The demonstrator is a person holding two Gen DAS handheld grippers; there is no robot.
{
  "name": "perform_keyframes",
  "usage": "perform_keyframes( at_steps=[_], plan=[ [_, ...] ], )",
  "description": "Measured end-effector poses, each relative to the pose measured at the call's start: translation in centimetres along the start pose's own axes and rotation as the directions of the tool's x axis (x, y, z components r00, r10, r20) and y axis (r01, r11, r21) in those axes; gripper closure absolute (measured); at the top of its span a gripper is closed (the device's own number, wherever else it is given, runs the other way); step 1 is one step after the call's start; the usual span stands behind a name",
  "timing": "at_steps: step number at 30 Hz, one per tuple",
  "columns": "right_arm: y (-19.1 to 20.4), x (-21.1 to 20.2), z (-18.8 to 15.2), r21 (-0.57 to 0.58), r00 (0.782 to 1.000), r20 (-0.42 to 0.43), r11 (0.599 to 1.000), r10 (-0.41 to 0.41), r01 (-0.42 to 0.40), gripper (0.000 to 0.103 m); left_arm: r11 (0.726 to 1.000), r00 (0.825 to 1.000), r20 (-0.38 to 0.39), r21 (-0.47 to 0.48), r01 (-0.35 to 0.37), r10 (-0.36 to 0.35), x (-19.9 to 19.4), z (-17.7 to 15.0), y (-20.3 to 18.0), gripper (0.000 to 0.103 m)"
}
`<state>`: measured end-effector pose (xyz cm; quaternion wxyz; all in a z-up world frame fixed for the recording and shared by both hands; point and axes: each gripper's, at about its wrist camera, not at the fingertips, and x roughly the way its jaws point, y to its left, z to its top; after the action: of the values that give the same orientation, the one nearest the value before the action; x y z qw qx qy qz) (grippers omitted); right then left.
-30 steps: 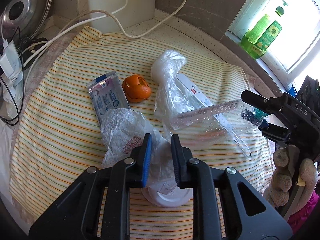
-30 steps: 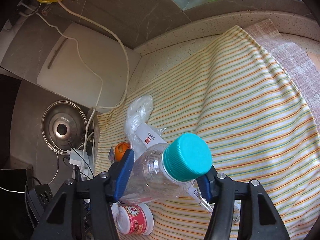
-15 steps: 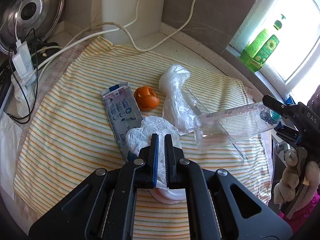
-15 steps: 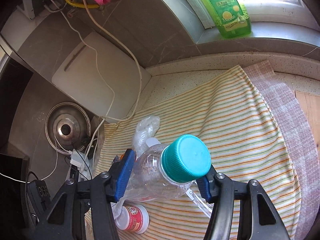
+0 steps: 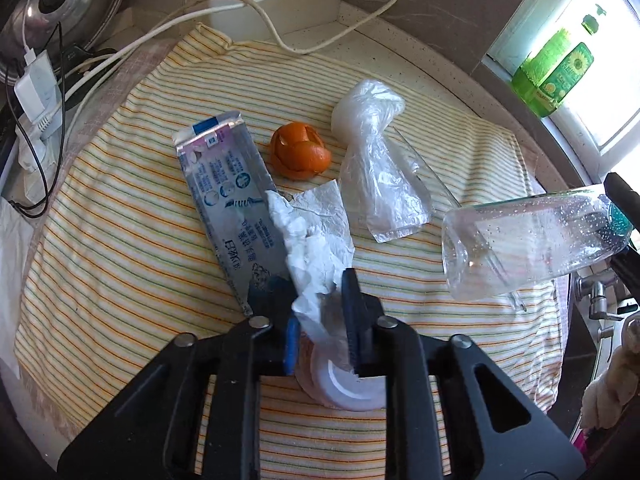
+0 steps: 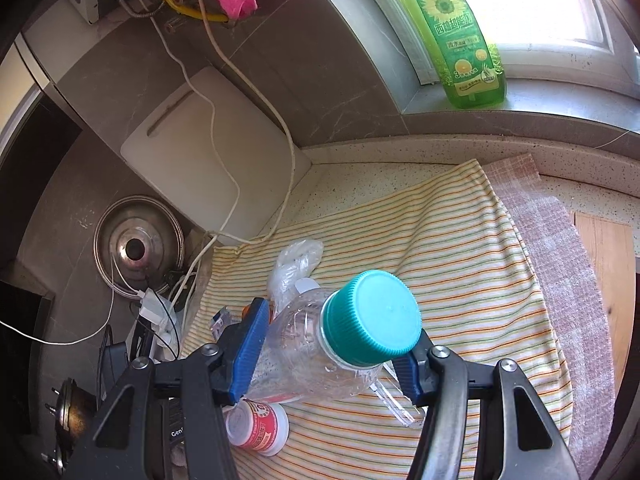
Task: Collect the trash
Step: 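Lift the tissue and water bottle with both tools toward the blue wastebasket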
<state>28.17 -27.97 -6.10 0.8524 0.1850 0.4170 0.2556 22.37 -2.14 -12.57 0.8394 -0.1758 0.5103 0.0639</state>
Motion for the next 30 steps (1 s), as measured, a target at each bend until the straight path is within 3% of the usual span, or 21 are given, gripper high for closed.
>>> perform_keyframes(
  at_steps=[15,30],
  plan=[
    [2.6,-2.9,-0.8,-0.118,0.999,0.049,0.993,-0.012,0.018,0.044,0.998,0.99,0.131,-0.011,0.058,-0.056,-7.8,-1.5,2.8,0.098],
    [5.9,-7.9,-7.1,-0.127,0.996,0.063,0.989,-0.063,0.071,0.044,0.993,0.985,0.126,0.038,0.116,-0.119,-13.9,-9.1,7.2,0.098]
  ],
)
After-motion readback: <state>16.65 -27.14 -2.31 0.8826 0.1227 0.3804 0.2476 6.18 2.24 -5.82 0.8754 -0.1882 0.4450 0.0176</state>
